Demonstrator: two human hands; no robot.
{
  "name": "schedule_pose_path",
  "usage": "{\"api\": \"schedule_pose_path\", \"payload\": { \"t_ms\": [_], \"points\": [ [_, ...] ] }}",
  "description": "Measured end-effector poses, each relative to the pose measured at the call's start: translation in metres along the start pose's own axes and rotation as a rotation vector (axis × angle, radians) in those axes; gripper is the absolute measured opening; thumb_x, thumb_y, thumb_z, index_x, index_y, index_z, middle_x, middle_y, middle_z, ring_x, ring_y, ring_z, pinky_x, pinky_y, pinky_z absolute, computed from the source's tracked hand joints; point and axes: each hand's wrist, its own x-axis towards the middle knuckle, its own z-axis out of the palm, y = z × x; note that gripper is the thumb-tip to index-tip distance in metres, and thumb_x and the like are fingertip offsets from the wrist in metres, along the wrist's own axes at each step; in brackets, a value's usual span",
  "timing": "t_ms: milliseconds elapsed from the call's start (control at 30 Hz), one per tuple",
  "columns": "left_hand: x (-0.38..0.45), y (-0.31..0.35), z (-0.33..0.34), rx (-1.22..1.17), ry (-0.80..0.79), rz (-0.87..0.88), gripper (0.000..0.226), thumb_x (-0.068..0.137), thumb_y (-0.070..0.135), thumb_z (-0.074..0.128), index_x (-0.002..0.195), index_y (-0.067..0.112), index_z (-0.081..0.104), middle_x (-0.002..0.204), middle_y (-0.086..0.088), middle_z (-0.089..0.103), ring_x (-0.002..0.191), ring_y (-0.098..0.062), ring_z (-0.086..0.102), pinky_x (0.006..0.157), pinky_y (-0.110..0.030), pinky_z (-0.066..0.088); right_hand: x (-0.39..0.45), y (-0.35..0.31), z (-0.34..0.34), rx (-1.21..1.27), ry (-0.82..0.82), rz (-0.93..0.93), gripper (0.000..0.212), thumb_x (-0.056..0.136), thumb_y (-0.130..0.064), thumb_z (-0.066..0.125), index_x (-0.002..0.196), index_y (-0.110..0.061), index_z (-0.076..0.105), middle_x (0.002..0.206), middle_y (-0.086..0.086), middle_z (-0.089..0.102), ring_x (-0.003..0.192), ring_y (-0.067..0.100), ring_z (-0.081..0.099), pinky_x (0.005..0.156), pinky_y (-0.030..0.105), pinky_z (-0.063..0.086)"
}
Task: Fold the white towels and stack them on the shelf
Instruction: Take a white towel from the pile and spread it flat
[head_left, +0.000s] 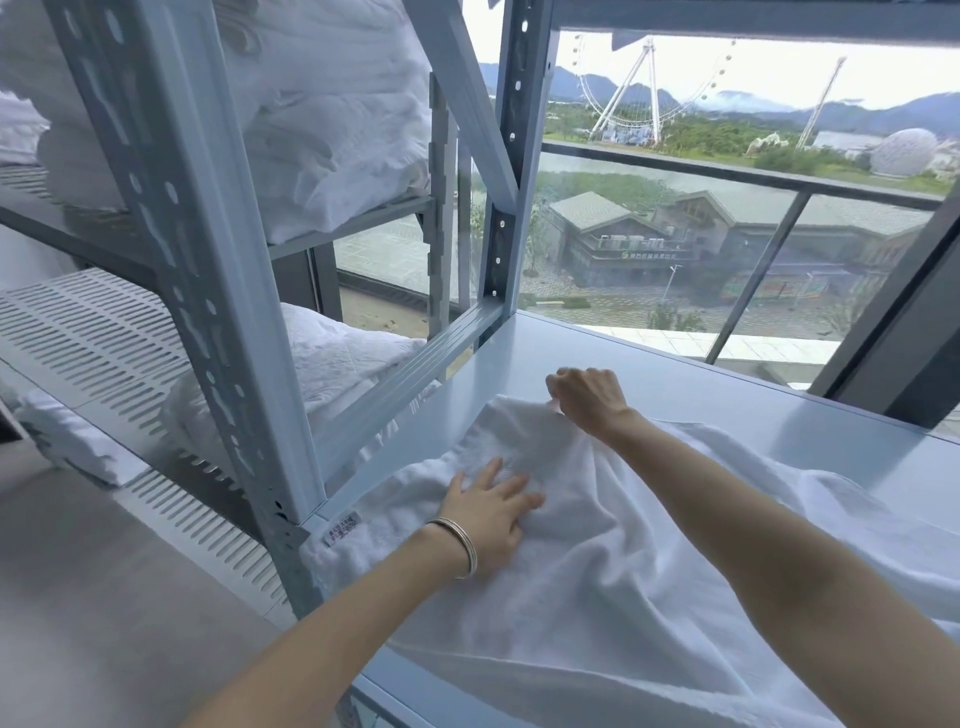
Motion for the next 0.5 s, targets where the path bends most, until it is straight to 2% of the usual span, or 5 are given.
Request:
{"api": "schedule_pose_path", "payload": {
  "t_ms": [133,233,333,400,500],
  "points": [
    [0.007,-0.007,0.001,-0.016,-0.040,-0.070,0.052,0.095,0.030,0.032,0.144,0.042,0.018,0.157,0.009,0.004,0.144,-0.025,-0.004,0.112,-0.056,0.006,0.012,0.010,-0.009,0.596,0.272,0.353,0.010,0.088,0.000,0.048,0.092,-0.006,0.055,0.087,0.010,0.057,0.071,0.032,0.065,0.065,0.035,0.047],
    [0.015,-0.015,0.000,-0.035,-0.054,-0.119,0.052,0.094,0.034,0.033,0.143,0.044,0.019,0.158,0.003,0.003,0.144,-0.030,-0.003,0.113,-0.056,0.003,0.024,0.029,-0.015,0.858,0.386,0.522,0.016,0.088,-0.001,0.051,0.103,-0.003,0.056,0.103,0.020,0.059,0.093,0.035,0.061,0.085,0.040,0.047],
    [0.025,-0.020,-0.004,-0.039,-0.042,-0.156,0.048,0.093,0.036,0.035,0.140,0.042,0.025,0.156,0.002,0.008,0.143,-0.032,-0.001,0.111,-0.058,0.005,0.017,0.039,-0.004,0.813,0.156,0.426,0.047,0.090,-0.002,0.051,0.135,-0.005,0.038,0.142,0.018,0.032,0.128,0.031,0.040,0.103,0.038,0.034],
    [0.030,-0.019,-0.007,-0.061,-0.052,-0.189,0.046,0.093,0.037,0.033,0.138,0.041,0.026,0.156,0.003,0.008,0.143,-0.032,-0.003,0.108,-0.062,0.005,0.005,0.038,0.010,0.642,0.000,0.359,0.059,0.089,-0.002,0.049,0.143,-0.014,0.029,0.155,0.010,0.010,0.140,0.031,0.020,0.109,0.047,0.029],
    [0.034,-0.018,-0.005,-0.021,-0.087,-0.223,0.048,0.096,0.048,0.025,0.143,0.044,0.015,0.158,0.004,-0.002,0.143,-0.033,-0.010,0.106,-0.066,0.002,-0.020,0.022,0.018,0.453,-0.130,0.162,0.038,0.094,-0.012,0.048,0.131,-0.016,0.051,0.153,0.008,0.025,0.139,0.026,0.027,0.108,0.039,0.027]
  ]
}}
